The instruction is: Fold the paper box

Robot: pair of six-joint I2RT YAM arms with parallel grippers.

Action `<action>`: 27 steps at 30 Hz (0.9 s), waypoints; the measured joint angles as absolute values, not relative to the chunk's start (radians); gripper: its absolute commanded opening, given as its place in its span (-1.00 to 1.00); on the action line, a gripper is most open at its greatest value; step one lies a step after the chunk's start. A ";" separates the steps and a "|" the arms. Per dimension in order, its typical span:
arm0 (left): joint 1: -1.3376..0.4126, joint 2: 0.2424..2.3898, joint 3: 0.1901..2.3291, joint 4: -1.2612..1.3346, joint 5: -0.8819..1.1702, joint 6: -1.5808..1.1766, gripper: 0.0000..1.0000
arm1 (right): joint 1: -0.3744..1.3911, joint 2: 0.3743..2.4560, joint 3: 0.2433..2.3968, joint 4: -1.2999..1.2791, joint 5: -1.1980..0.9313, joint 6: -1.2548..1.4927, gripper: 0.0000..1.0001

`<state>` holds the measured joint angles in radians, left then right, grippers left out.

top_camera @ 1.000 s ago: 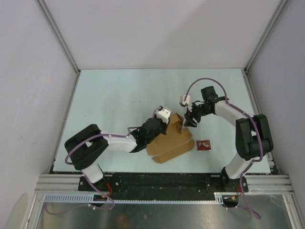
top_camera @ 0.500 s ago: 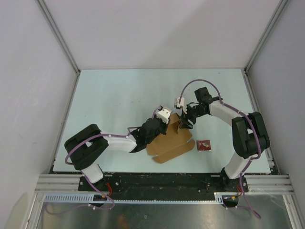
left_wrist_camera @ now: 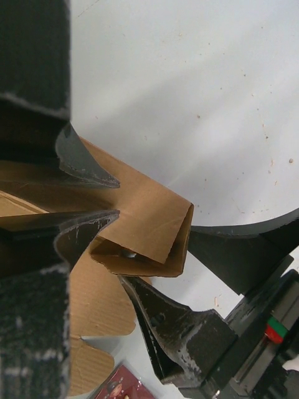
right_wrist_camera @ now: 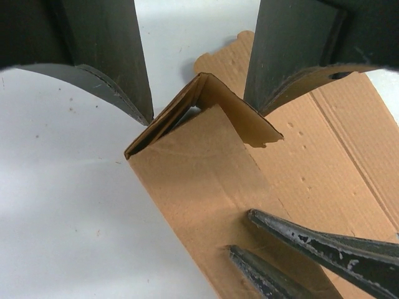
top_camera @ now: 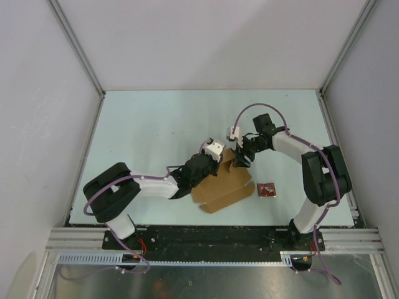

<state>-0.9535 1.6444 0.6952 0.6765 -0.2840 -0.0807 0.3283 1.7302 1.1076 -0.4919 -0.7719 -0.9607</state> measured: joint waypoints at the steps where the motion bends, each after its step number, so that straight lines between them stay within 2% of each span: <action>1: -0.953 1.644 0.695 0.674 -0.283 -0.081 -0.49 | 0.331 1.732 1.108 -0.488 -0.772 -0.957 0.27; 11: -0.951 1.642 0.695 0.670 -0.280 -0.080 -0.49 | 0.350 1.747 1.108 -0.449 -0.771 -0.912 0.22; 18: -0.944 1.631 0.695 0.659 -0.274 -0.080 -0.35 | 0.352 1.750 1.108 -0.419 -0.768 -0.883 0.19; 27: -0.940 1.615 0.695 0.639 -0.260 -0.079 -0.34 | 0.354 1.758 1.108 -0.393 -0.768 -0.857 0.13</action>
<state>-0.9398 1.6150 0.6952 0.6388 -0.2596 -0.0792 0.3538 1.7580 1.1076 -0.3927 -0.7677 -0.8570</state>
